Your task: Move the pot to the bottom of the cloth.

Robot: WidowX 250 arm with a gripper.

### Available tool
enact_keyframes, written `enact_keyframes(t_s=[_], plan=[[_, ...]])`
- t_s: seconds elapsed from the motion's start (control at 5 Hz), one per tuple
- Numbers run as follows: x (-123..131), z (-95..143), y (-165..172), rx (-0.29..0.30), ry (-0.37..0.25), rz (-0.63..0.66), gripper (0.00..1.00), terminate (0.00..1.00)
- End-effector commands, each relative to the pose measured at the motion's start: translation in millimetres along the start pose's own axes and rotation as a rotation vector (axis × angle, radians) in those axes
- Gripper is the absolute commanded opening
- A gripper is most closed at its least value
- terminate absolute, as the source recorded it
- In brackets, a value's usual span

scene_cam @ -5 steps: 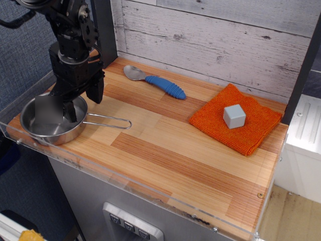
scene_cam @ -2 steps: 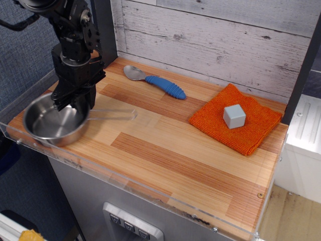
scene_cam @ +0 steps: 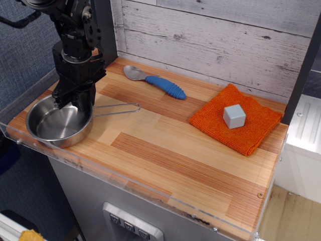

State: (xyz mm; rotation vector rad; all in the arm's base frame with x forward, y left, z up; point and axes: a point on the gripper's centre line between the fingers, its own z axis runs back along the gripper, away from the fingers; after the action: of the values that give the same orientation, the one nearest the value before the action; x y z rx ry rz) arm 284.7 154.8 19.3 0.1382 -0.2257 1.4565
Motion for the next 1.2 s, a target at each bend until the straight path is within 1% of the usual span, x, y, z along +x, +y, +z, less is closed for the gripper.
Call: enact_keyframes(t_s=[0.0,0.2,0.6,1.0], plan=[[-8,32,-14,-0.074,-0.022,-0.034,0.00,0.00],[-22,52,-25,-0.126,-0.029,-0.084,0.00,0.00],[-59,87,-47,-0.208,-0.029,-0.180,0.00,0.00],[-97,106,-55,-0.259,-0.020,-0.277,0.00,0.00]])
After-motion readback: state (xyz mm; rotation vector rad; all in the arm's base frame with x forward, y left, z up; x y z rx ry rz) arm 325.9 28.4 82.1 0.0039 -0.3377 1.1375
